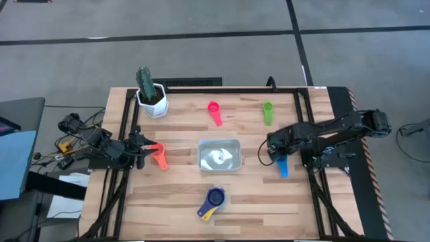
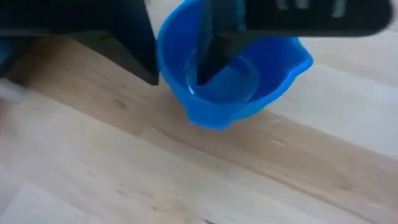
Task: Nest measuring cups in basket
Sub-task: Stack the blue measuring cup on top of the dark blue measuring cup
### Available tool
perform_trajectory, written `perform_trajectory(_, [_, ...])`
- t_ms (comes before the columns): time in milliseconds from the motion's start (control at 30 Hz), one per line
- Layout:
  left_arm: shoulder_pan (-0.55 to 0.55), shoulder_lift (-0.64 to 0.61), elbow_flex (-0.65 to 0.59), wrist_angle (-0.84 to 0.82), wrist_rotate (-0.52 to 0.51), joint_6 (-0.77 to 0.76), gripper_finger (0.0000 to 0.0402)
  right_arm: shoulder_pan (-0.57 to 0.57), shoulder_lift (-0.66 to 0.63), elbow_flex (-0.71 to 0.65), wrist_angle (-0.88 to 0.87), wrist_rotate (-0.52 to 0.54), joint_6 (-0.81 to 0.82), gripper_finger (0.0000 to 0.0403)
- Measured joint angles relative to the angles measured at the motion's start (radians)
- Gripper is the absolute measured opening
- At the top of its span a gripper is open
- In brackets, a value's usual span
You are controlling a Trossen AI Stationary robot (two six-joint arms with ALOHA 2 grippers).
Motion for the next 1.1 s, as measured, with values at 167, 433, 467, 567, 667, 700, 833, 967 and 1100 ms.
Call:
perform_trajectory(167, [0.000,0.000,0.000,0.000,0.000,0.000,0.0128,0.042,0.000,0.015,0.054,-0.006,0.083,0.0046])
perform_trajectory(433, [0.000,0.000,0.000,0.000,0.000,0.000,0.0128,0.175,0.000,0.059,0.187,0.031,0.348,0.0020])
perform_trajectory(467, [0.000,0.000,0.000,0.000,0.000,0.000,0.0128,0.195,0.000,0.071,0.192,0.045,0.379,0.0016])
perform_trajectory(567, [0.000,0.000,0.000,0.000,0.001,0.000,0.0128,0.248,0.000,0.108,0.191,0.097,0.441,0.0007])
perform_trajectory(667, [0.000,0.000,0.000,0.000,0.001,0.000,0.0128,0.283,0.000,0.141,0.187,0.142,0.493,0.0013])
perform_trajectory(700, [0.000,0.000,0.000,0.000,0.001,0.000,0.0128,0.293,0.000,0.151,0.185,0.156,0.505,0.0014])
perform_trajectory(833, [0.000,0.000,0.000,0.000,0.001,0.000,0.0128,0.320,0.000,0.196,0.177,0.200,0.550,0.0007])
perform_trajectory(967, [0.000,0.000,0.000,0.000,0.001,0.000,0.0128,0.336,0.007,0.241,0.178,0.235,0.595,0.0007])
perform_trajectory(1100, [0.000,0.000,0.000,0.000,0.001,0.000,0.0128,0.336,0.070,0.290,0.174,0.237,0.632,0.0006])
